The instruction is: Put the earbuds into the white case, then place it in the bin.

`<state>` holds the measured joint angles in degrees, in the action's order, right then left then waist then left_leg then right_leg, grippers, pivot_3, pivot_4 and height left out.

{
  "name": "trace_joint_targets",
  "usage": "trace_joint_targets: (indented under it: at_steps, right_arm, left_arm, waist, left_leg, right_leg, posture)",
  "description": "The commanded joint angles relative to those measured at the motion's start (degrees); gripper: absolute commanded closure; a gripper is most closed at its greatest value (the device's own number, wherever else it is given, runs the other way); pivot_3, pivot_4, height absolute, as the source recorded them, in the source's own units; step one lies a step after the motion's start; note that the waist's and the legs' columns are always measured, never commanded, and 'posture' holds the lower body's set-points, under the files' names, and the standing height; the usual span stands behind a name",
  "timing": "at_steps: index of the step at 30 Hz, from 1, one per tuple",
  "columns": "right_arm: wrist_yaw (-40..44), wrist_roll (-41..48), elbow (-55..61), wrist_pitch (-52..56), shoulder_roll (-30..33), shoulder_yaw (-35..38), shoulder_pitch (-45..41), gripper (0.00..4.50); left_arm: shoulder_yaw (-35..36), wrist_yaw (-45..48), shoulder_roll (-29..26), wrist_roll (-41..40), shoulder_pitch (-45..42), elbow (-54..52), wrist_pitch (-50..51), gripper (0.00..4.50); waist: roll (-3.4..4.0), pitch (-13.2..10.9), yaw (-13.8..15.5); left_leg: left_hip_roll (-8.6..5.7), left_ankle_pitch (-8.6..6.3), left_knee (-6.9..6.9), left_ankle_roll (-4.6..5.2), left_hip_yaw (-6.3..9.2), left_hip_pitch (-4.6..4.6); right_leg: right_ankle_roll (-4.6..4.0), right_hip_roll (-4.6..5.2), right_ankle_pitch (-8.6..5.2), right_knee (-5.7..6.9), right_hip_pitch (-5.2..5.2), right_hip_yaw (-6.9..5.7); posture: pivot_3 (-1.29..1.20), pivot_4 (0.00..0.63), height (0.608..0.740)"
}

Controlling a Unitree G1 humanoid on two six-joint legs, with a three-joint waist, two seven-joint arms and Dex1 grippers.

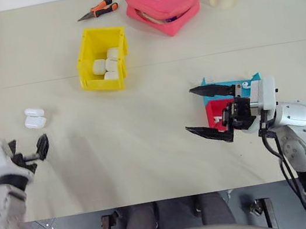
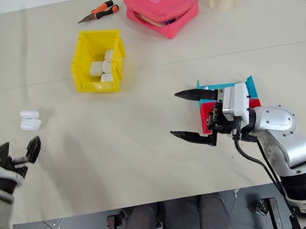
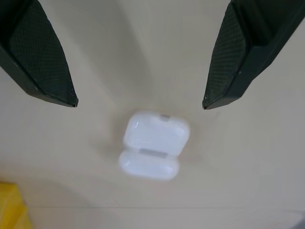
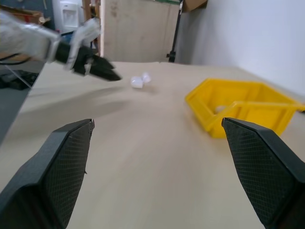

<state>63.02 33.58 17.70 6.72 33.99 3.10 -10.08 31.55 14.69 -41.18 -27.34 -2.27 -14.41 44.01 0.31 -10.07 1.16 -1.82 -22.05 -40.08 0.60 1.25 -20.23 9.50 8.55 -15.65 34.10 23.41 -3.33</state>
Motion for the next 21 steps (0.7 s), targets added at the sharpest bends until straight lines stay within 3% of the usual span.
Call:
trace_joint_targets:
  at_steps: [1, 4, 10, 15, 21]
  right_arm:
    - [-0.7, 1.0, 1.7, 0.0, 0.1, 1.4, 0.6, 0.00]
    - [-1.5, 0.8, 2.4, 0.2, -0.1, 1.3, 1.8, 0.00]
    - [-2.5, 0.0, 3.0, 0.1, -0.6, 0.9, 1.6, 0.00]
    - [-3.7, -0.2, 3.7, 0.0, -0.4, 1.3, 2.3, 0.00]
    - [-4.6, 0.0, 5.0, 0.1, -0.1, 1.7, 3.5, 0.00]
  left_arm:
    - [-4.2, 5.6, -7.6, -0.1, -5.6, 6.8, 7.2, 0.04]
    - [-11.6, 10.0, -13.9, 2.7, -14.7, 16.1, 9.8, 0.04]
    - [-25.1, 16.7, -18.6, 9.5, -28.3, 30.1, 10.0, 0.04]
    - [-29.0, 20.2, -19.4, 12.7, -33.5, 35.7, 10.2, 0.04]
    - [-28.9, 21.7, -19.4, 13.8, -34.3, 35.7, 11.9, 0.04]
  waist:
    - [0.01, 0.0, -0.6]
    - [-0.01, 0.0, -1.3]
    - [-0.01, 0.0, -1.6]
    - [-0.01, 0.0, -1.5]
    - [-0.02, 0.0, -1.4]
  left_leg:
    - [-0.01, 0.00, 0.06, 0.00, -0.06, 0.02]
    - [-0.03, 0.00, 0.18, 0.00, -0.13, 0.04]
    - [-0.01, 0.00, 0.14, 0.00, -0.32, 0.01]
    - [0.01, 0.00, 0.12, 0.00, -0.50, -0.01]
    - [0.01, 0.00, 0.04, 0.00, -0.49, -0.04]
  right_leg:
    - [0.00, 0.00, 0.00, 0.00, 0.04, 0.01]
    - [-0.01, 0.00, -0.01, 0.03, 0.13, -0.04]
    - [-0.02, 0.00, -0.01, 0.03, 0.16, -0.29]
    - [-0.02, 0.00, -0.01, 0.03, 0.17, -0.37]
    - [-0.02, 0.02, -0.01, 0.06, 0.15, -0.41]
  posture:
    - [0.00, 0.150, 0.740]
    - [0.00, 0.150, 0.740]
    - [0.00, 0.150, 0.740]
    - [0.00, 0.150, 0.740]
    - [0.00, 0.150, 0.740]
